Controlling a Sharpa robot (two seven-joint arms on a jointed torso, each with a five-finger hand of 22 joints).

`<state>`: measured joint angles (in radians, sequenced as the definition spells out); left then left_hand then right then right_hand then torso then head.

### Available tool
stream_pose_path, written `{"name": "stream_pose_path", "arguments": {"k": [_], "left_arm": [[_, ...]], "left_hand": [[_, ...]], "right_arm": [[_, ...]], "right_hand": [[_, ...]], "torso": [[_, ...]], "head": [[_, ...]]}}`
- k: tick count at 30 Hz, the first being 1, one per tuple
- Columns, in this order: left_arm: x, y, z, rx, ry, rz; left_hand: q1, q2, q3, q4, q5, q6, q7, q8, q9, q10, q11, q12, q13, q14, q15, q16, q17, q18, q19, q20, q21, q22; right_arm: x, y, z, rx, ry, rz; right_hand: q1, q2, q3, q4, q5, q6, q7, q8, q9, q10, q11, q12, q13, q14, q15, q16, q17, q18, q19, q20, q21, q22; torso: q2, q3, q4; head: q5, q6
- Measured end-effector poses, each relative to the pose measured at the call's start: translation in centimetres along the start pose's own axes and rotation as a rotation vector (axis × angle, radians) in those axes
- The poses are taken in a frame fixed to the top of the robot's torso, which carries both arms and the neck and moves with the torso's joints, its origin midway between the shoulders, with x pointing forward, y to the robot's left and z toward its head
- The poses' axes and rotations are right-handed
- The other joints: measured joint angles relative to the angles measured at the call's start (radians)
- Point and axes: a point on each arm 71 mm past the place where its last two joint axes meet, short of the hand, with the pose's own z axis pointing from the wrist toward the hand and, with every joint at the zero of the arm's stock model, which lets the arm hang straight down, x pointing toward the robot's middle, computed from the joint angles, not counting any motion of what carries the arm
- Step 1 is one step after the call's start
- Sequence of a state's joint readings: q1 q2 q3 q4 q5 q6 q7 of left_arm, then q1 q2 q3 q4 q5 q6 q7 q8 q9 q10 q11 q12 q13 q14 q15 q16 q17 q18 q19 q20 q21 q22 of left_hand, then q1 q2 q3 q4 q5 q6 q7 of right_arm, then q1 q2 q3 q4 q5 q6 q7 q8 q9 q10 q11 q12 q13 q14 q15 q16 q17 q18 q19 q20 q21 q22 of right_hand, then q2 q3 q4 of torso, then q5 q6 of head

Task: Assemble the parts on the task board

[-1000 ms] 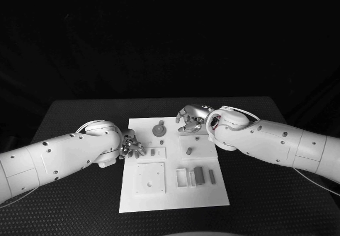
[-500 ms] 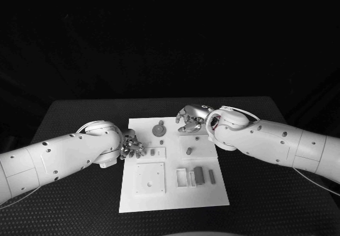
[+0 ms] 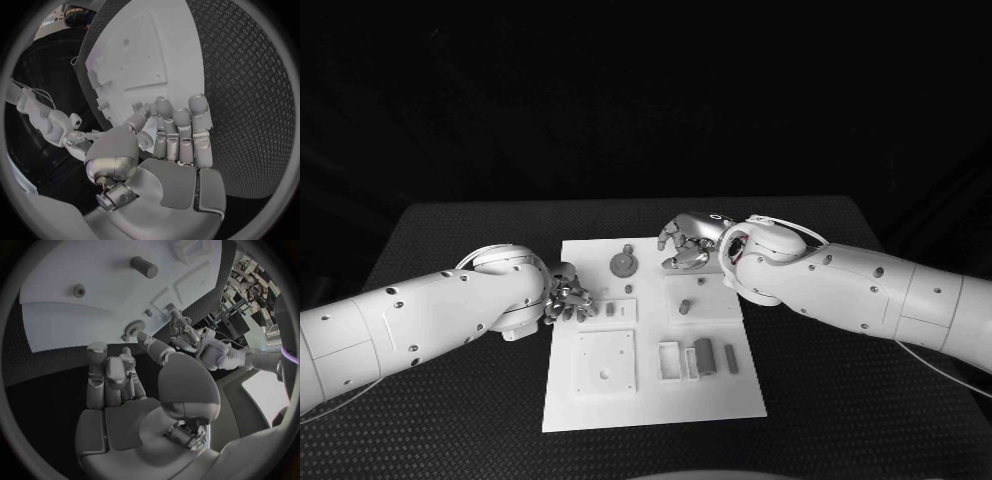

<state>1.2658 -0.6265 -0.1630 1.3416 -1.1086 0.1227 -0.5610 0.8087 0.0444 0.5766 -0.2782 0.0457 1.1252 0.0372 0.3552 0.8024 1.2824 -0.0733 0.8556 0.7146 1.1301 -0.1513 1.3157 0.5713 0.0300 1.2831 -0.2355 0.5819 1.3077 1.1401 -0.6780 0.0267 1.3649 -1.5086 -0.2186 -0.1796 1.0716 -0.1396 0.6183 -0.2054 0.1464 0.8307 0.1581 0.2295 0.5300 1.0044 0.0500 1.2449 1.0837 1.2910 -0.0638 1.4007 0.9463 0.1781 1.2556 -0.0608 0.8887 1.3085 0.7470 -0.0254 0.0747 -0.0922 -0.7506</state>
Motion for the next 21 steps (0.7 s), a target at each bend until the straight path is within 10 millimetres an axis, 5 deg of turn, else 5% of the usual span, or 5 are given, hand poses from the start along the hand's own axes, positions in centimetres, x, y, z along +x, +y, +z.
{"name": "stream_pose_path", "arguments": {"k": [21], "left_arm": [[0.04,0.03,0.02,0.007,0.017,0.0]], "left_hand": [[0.007,-0.002,0.0,0.0,-0.004,-0.004,-0.004,0.004,0.013,0.0,0.0,0.004,0.002,-0.003,0.003,0.004,0.003,0.0,-0.002,0.002,0.008,0.0]], "right_arm": [[0.18,-0.02,0.01,0.001,0.005,0.001]], "right_hand": [[0.0,0.0,0.0,0.0,0.0,-0.001,0.003,-0.003,0.0,0.0,0.0,0.0,-0.001,0.0,0.0,0.0,-0.002,0.0,-0.001,0.002,0.0,0.0]], "torso": [[0.0,-0.0011,0.0008]], "head": [[-0.001,0.001]]}}
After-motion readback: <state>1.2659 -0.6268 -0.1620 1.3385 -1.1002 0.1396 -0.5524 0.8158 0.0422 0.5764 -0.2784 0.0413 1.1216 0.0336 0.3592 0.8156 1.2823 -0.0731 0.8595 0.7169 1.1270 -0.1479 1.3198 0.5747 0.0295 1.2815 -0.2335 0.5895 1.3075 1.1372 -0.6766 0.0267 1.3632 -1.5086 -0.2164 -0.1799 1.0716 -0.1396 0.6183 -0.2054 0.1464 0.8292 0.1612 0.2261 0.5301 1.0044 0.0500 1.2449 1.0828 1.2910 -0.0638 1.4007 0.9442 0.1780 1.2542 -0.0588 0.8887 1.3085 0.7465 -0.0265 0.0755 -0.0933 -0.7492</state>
